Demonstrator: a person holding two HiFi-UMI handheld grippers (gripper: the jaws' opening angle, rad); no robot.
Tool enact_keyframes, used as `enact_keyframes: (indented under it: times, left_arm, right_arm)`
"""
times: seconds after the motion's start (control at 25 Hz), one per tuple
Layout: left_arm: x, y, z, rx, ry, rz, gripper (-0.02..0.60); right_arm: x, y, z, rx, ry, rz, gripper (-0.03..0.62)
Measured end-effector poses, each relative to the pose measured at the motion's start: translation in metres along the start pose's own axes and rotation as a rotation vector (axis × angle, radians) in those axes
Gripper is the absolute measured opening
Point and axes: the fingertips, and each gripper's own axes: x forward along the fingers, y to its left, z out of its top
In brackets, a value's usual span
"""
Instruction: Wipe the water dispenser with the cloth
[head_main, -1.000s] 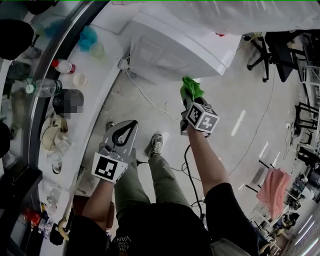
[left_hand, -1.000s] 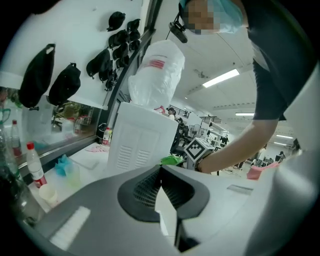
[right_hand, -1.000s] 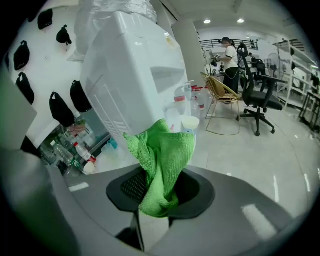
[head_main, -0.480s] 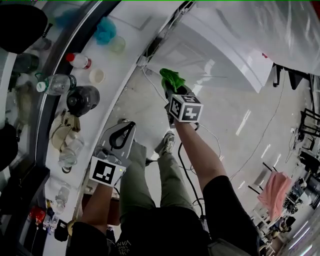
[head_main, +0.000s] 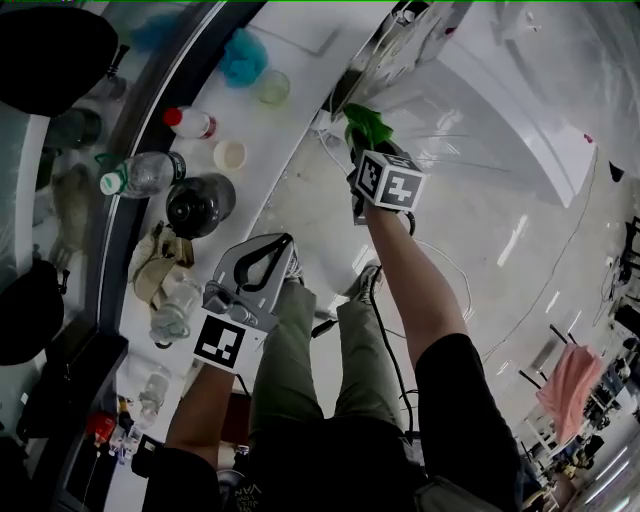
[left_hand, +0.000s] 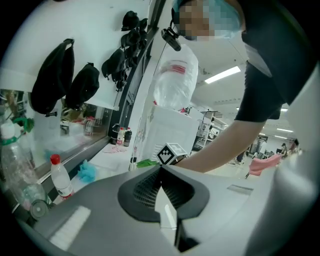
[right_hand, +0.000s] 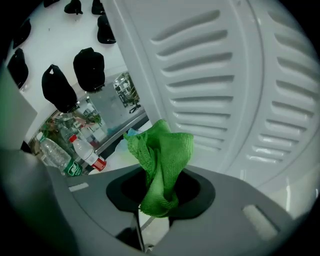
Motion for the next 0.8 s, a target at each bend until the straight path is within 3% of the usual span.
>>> enact_keyframes:
  times: [0.32, 0.8]
  left_arm:
    - [0.015, -0.018, -0.01, 0.016, 0.014, -0.004, 0.002]
    - [0.047, -0.094, -0.024, 0.007, -0.019, 0.003, 0.002]
  right_arm:
    - [-0.019, -0.052, 0.0, 0.111, -0.042, -0.007, 0.12]
    - [-0.097, -0.164, -0.042, 0.194, -0.053, -0.071, 0.118]
